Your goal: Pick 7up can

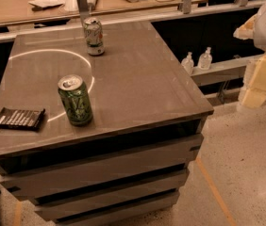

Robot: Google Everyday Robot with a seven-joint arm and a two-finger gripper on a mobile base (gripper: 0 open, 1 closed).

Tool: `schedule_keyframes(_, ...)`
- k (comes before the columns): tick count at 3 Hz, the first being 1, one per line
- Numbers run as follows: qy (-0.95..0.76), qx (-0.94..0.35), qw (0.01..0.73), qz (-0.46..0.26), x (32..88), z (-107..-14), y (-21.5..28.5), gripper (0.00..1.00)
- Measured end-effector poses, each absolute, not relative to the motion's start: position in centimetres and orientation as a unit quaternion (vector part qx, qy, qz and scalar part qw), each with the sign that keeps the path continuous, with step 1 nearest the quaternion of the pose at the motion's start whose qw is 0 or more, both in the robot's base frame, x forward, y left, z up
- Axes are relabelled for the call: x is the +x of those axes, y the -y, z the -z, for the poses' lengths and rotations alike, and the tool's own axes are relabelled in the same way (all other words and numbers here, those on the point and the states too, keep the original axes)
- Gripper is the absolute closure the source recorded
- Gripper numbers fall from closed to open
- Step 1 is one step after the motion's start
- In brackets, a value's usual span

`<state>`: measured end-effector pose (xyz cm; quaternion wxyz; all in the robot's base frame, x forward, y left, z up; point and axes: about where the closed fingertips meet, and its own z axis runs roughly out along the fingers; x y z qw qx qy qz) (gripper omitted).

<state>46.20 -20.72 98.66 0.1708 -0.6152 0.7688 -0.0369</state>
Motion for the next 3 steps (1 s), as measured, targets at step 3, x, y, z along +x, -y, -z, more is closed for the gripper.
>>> schedule_keyframes(3,-0.697,-0.635,0.331,-0.050,61.9,-103.2,10.3,0.00)
